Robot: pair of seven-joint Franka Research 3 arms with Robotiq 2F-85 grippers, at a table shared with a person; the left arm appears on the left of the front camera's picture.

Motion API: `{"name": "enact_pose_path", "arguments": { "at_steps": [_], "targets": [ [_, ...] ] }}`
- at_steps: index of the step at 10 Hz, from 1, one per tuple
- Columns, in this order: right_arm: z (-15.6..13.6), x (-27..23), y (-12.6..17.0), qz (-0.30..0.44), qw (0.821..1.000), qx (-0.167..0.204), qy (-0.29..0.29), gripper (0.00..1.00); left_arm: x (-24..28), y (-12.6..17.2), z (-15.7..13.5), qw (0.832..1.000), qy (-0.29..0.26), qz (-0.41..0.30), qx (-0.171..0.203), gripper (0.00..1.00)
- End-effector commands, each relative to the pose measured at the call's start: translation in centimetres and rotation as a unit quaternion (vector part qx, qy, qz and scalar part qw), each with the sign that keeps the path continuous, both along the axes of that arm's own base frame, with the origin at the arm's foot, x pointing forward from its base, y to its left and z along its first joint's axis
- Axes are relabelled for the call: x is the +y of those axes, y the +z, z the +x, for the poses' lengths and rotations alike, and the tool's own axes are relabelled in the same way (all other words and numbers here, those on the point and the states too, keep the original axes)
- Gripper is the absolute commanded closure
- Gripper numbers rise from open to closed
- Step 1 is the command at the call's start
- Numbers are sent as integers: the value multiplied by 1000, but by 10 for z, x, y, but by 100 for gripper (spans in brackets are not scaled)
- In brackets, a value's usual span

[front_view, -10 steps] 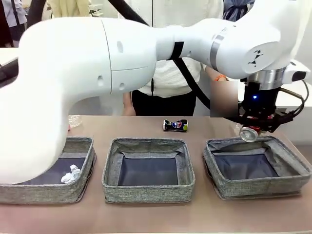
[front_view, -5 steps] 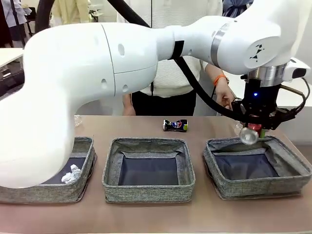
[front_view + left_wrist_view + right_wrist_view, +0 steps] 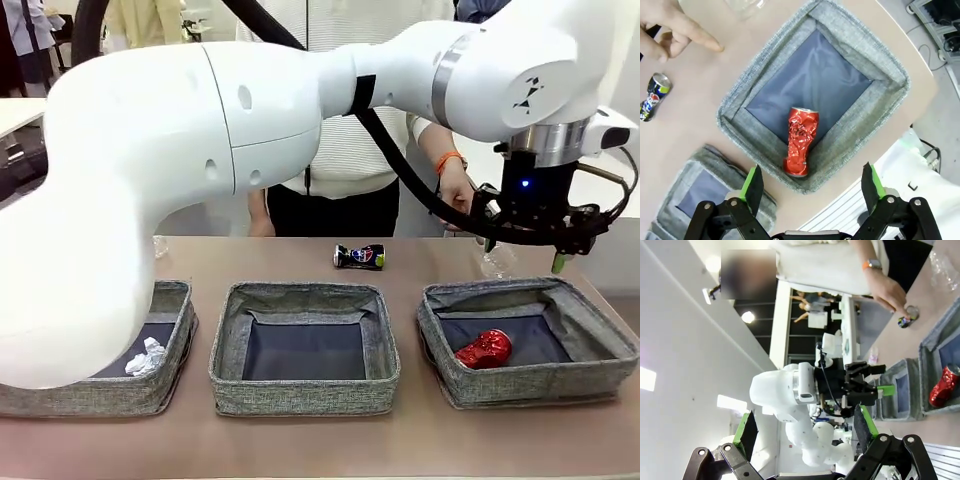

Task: Sort the waste into the appropriate baskets.
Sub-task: Place the picked waste into the Fabric basket indicated by the person.

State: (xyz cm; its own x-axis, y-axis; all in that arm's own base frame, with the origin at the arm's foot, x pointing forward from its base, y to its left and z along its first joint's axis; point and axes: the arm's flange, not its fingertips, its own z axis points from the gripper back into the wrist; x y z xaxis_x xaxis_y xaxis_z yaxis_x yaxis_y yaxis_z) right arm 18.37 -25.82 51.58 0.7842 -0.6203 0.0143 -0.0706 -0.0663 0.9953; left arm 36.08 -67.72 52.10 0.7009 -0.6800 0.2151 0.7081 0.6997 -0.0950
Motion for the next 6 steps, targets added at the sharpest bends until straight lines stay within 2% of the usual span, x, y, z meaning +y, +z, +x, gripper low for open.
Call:
{"name": "enact_pose_path", "arguments": {
  "at_steps": [1,2,3,5,6],
  "targets": [
    [-4,0,0,-6,1000,-5,5,0,-2,13,7,1000,-2,3,2,0],
    [0,0,0,0,1000,0,0,0,11,21,8,1000,-3,5,14,0],
    [5,5,-3,0,1000,6,16,0,44,40,11,999,-1,13,41,0],
    [28,24,-8,-16,997,25,67,0,141,83,16,997,47,34,52,0],
    [42,33,-8,-36,995,38,89,0,210,99,17,993,77,66,63,0]
  ]
}}
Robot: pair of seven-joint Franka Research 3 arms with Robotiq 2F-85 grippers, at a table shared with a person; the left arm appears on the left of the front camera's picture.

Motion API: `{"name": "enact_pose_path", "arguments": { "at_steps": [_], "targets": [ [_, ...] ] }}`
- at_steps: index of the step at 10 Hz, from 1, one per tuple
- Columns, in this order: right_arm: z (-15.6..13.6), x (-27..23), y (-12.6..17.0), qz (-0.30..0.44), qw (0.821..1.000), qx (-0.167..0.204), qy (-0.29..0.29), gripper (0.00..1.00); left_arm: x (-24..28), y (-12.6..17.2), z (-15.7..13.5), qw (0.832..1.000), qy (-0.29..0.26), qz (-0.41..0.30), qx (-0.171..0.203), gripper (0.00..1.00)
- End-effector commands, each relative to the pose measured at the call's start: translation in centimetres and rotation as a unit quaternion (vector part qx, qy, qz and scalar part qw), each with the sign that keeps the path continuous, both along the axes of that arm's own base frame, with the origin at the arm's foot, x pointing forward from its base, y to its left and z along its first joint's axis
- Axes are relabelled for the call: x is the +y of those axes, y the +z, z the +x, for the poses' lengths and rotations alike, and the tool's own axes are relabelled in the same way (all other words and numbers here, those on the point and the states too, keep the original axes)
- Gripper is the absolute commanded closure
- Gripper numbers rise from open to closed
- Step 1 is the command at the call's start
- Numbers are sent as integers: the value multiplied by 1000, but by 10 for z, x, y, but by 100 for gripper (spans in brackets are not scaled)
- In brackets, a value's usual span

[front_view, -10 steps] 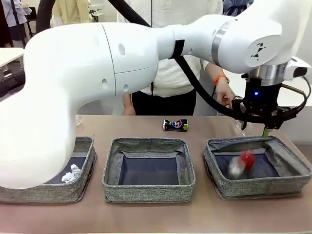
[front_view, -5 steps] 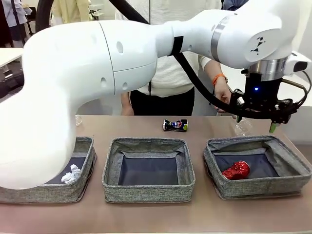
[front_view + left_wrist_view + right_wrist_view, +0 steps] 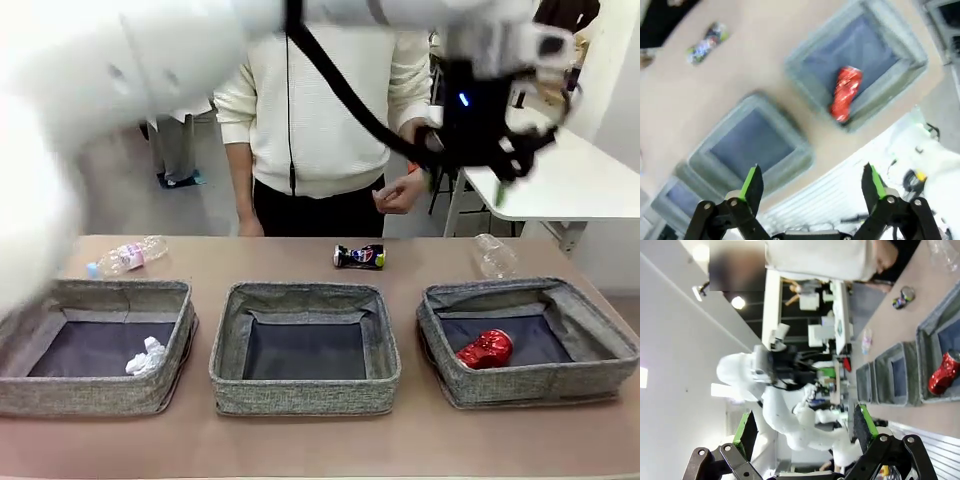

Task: Sort the waste into the appropriate baskets.
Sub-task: Place the picked waste into the Fabric basket indicated by the person.

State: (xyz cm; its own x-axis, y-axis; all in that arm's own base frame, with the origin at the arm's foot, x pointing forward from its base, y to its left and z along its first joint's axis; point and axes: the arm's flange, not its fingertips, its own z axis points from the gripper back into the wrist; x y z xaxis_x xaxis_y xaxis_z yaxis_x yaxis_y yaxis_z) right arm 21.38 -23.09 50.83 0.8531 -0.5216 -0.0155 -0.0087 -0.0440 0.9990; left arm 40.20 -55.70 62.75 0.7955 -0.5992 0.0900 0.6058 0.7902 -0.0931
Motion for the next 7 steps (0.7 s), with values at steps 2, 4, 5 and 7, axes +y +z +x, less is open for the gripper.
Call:
{"name": "enact_pose_path", "arguments": {
  "at_steps": [2,4,5,7],
  "targets": [
    [29,9,1,-18,998,21,61,0,261,-4,-37,992,46,-34,113,0],
    [42,13,-4,-12,996,46,75,0,396,-44,-73,970,98,-106,197,0],
    [46,15,-3,1,997,43,67,0,448,-67,-97,953,121,-210,184,0],
    [40,21,-9,-10,997,32,67,0,531,-108,-147,892,202,-384,132,0]
  ]
}}
